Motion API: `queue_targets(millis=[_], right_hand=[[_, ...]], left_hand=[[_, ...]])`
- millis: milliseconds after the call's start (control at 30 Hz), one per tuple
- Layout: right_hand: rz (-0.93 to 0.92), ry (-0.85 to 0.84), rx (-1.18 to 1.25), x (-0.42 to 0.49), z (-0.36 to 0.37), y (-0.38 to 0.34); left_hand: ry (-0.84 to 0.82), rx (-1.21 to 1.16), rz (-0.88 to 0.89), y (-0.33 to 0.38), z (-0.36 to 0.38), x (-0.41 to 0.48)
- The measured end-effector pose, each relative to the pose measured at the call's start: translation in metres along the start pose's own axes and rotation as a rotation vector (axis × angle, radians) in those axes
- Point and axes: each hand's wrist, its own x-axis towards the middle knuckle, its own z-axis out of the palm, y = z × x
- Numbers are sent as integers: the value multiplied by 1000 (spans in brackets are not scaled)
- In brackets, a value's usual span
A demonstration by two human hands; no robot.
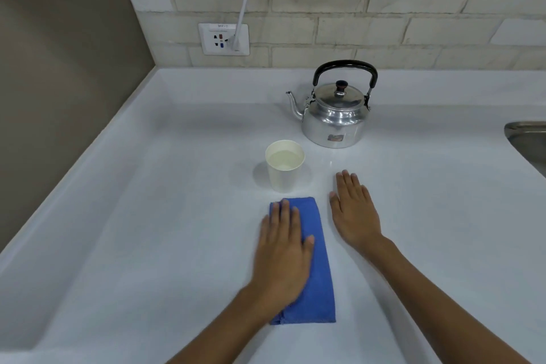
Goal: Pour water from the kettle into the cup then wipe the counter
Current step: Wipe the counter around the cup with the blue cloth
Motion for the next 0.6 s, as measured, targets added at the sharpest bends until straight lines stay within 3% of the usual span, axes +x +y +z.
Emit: queue_targets(millis=[100, 300, 500, 600], right_hand=[[-16, 17, -74, 1, 8, 3], [-31, 41, -119, 1, 12, 6], [-37, 75, -146, 0, 13, 6], [-31, 74, -155, 0, 14, 4]], left_hand=[[-30, 146, -8, 16, 14, 0], [-27, 130, 10, -2, 13, -7], [68, 168, 1, -69, -14, -18], [104, 181, -125, -113, -35, -1]])
